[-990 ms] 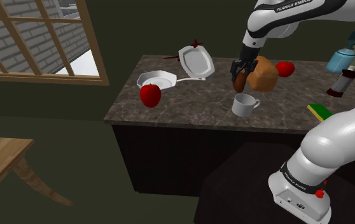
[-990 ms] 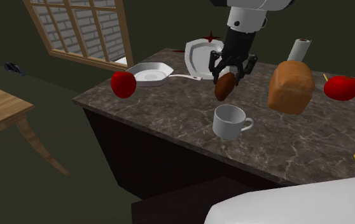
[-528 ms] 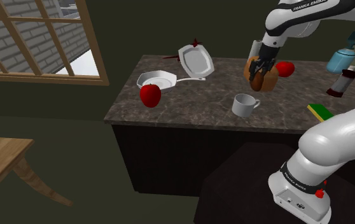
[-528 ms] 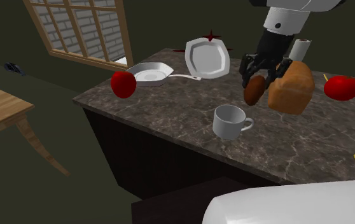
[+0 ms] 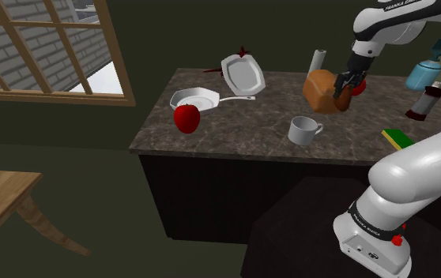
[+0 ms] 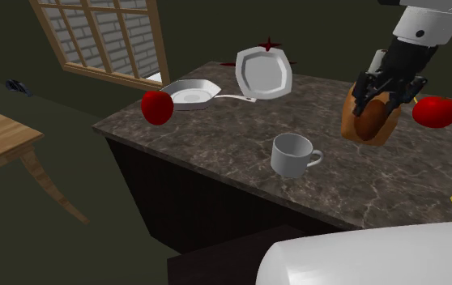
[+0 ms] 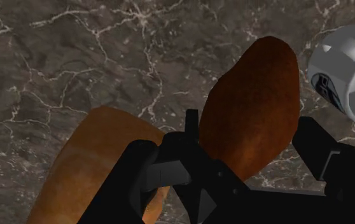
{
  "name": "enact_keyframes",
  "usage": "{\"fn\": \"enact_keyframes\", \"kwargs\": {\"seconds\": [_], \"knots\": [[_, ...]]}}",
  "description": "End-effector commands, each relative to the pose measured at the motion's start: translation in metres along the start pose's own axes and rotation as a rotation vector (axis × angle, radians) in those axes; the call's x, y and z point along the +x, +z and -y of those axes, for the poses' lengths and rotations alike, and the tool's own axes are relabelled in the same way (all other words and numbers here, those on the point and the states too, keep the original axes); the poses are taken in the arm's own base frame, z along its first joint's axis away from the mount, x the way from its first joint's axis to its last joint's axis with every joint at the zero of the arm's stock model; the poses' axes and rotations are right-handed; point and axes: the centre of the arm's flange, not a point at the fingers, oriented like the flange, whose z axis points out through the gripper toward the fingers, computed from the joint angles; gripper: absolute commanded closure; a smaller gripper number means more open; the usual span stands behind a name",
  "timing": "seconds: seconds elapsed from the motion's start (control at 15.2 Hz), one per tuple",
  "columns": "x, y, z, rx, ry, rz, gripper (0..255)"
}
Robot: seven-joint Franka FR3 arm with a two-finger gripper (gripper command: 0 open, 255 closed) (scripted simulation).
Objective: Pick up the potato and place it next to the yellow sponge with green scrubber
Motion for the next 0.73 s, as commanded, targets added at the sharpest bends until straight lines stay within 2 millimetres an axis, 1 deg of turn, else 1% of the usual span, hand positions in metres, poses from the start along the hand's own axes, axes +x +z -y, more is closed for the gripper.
{"fn": "enact_keyframes", "kwargs": {"seconds": [0.0, 0.66], "knots": [[-0.008, -0.001, -0.025, 0.0, -0.001, 0.0, 255], [-0.046, -0.013, -0.151, 0.0, -0.001, 0.0, 255]]}}
